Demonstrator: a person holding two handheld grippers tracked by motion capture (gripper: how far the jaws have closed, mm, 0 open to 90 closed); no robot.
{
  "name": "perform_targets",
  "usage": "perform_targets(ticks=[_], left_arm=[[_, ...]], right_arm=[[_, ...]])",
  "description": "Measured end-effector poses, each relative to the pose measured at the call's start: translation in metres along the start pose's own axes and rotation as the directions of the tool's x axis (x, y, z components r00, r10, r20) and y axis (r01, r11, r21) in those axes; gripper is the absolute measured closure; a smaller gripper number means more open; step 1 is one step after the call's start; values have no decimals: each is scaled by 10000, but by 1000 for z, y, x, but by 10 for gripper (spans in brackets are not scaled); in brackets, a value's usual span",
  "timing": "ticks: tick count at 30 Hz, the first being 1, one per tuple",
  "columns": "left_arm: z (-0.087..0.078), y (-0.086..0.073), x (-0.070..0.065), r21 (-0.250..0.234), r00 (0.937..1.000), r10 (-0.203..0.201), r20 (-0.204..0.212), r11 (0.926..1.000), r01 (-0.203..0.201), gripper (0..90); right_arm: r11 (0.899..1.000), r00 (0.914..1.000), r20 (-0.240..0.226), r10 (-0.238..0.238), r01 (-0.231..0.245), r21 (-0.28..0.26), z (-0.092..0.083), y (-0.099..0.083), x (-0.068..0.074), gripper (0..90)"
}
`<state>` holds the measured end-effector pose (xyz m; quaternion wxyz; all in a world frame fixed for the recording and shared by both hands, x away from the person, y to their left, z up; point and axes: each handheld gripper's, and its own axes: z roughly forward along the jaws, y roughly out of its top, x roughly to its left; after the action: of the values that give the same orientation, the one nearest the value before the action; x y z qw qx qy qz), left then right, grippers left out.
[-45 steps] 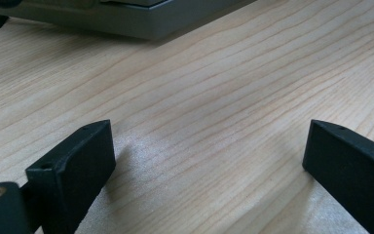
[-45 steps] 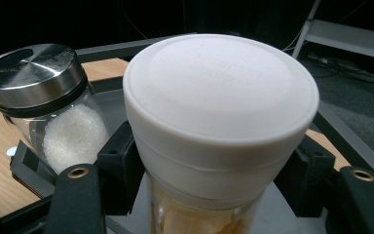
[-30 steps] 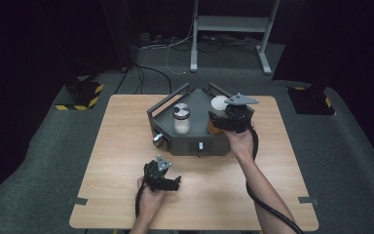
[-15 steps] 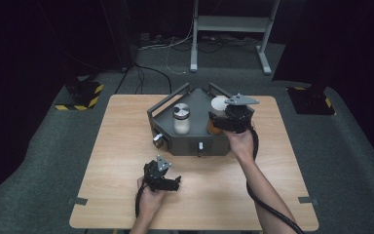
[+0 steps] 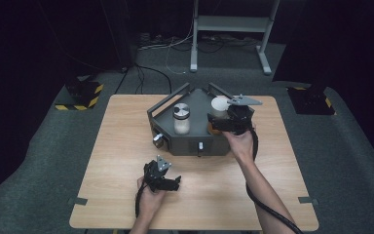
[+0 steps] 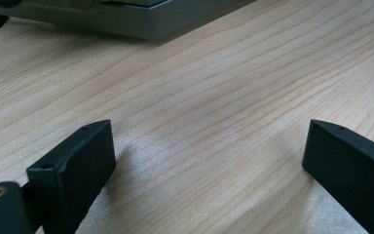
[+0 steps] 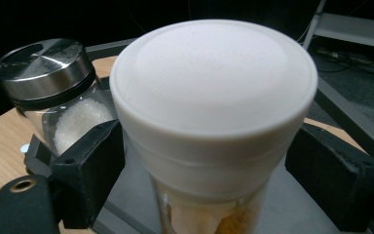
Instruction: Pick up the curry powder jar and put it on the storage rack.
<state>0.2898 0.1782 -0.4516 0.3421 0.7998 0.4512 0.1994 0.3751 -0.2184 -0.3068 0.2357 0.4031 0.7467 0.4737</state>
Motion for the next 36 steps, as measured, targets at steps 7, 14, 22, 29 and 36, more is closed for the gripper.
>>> perform_targets(ticks=[7,14,22,29,36], left_arm=[[0,0,0,8,10000,28,-4,10000,-28,52],[0,0,0,9,10000,29,-4,10000,-29,52],[0,0,0,9,10000,25,-2,10000,-25,52],[0,0,0,9,10000,23,-2,10000,-23,52],[0,0,0,9,10000,23,-2,10000,-23,52]], right_arm=[[9999,9996,-271,36,-40,-168,-6,-7,-5,135],[9997,9991,-417,29,-39,-244,-14,-16,-9,130],[9994,9989,-469,20,-37,-352,-26,-29,-15,126],[9994,9989,-463,111,-126,-326,-36,-44,-21,125],[9996,9989,-456,124,-135,-251,-44,-58,-25,125]])
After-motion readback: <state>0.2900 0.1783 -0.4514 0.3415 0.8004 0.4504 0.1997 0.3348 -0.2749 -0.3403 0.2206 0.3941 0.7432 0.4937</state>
